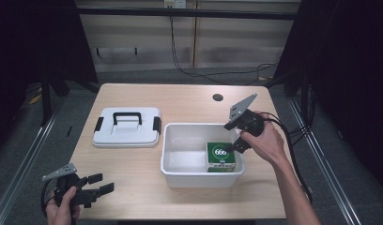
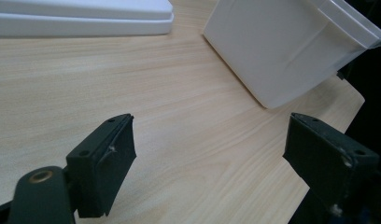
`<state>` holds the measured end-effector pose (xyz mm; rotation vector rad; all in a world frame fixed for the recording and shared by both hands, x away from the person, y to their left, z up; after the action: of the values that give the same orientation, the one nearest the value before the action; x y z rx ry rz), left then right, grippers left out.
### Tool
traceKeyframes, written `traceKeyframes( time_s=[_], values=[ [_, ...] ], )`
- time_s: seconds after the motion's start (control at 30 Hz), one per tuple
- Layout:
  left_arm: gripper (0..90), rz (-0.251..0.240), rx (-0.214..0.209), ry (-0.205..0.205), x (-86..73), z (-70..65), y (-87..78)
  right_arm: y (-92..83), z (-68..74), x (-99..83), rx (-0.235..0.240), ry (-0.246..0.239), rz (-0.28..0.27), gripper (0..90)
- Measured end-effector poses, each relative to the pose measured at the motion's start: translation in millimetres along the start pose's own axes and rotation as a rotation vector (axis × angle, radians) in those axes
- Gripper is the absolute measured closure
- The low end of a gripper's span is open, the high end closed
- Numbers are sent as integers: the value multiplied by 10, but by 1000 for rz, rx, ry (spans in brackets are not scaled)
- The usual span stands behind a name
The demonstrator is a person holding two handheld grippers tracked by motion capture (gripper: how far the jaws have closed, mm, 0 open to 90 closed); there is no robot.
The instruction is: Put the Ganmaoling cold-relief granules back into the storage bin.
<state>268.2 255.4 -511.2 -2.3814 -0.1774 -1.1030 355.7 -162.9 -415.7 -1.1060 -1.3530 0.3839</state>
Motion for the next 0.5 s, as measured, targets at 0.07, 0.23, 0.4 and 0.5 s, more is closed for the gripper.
traceKeyframes(
  time_s=[0.07, 0.23, 0.4, 0.5],
  values=[
    [162, -2, 1, 1, 1, -2, -1, -29, -6, -9, -18, 16, -21, 156],
    [161, -1, 1, -1, 1, -4, 1, -110, -54, -27, -39, 54, -83, 156],
    [162, -4, 3, -8, 3, 4, 6, -153, -73, -57, -58, 70, -110, 156],
    [162, 1, 5, -3, -1, 6, 7, -168, -38, -90, -62, 73, -133, 156]
  ],
)
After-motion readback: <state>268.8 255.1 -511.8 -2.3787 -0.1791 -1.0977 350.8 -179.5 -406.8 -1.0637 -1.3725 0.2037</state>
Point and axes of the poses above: each handheld gripper's, and its own axes: y roughly forward along the jaws, x roughly out of its top, z roughly to its left, the point moved 8 cm from there along y, roughly forward along the jaws, and after that the axes turned 11 degrees about -x, right-handed, at the moved point
